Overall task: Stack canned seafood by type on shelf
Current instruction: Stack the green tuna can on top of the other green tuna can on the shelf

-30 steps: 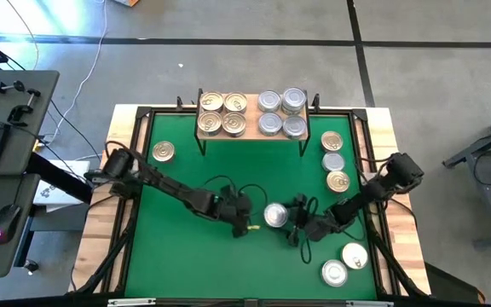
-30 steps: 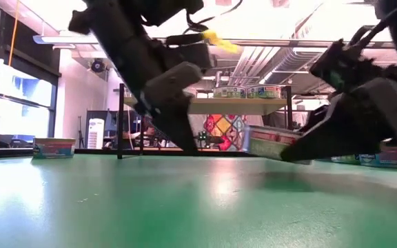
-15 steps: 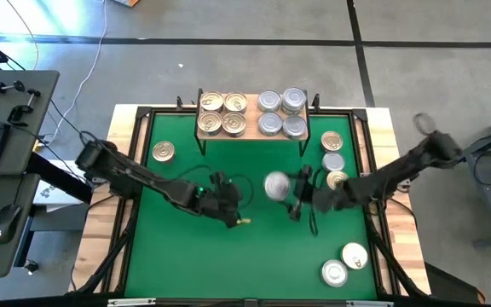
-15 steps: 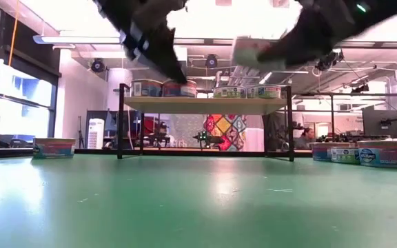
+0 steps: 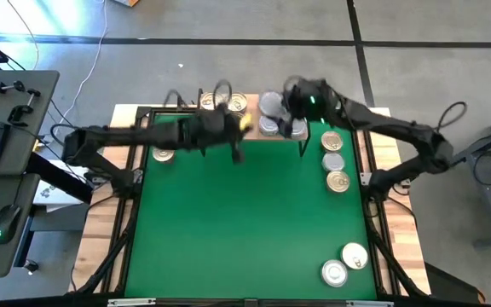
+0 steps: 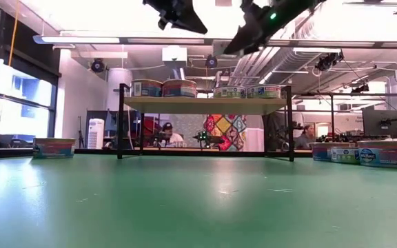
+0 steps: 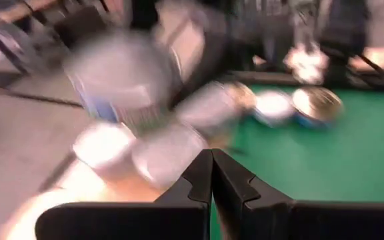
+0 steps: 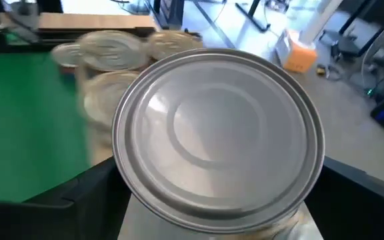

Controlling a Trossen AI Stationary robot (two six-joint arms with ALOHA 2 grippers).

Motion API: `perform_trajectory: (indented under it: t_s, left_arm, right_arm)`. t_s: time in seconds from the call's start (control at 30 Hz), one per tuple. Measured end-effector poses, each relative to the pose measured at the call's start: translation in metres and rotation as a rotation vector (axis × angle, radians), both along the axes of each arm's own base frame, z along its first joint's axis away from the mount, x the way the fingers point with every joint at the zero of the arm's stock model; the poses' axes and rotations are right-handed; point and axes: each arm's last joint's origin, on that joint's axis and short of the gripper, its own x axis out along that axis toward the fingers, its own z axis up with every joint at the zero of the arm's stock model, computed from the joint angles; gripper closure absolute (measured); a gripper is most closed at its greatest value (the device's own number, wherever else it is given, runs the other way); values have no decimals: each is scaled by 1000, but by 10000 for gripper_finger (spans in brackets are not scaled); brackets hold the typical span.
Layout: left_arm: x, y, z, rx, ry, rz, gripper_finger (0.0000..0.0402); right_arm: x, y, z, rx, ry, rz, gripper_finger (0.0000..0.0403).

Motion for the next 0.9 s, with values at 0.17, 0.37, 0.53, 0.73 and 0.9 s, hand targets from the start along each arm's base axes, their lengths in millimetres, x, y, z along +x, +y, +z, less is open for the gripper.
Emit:
perform_trajectory:
  t_s: [0.17, 0.37, 0.53, 0.73, 0.9]
  left_arm:
    - [3, 61, 28, 12, -30, -16, 401]
    - [15, 136, 11, -134, -52, -105, 401]
    - [32, 175, -15, -196, -34, -108, 401]
    - [41, 200, -41, -252, -17, -79, 401]
    - [42, 210, -54, -319, -28, -100, 401]
  right_arm:
    - [16, -59, -5, 48, 47, -57, 41]
    - [28, -101, -17, 137, 163, -104, 41]
    - [31, -113, -30, 180, 218, -120, 34]
    - [30, -112, -36, 195, 247, -104, 19]
    - [30, -111, -36, 199, 249, -100, 17]
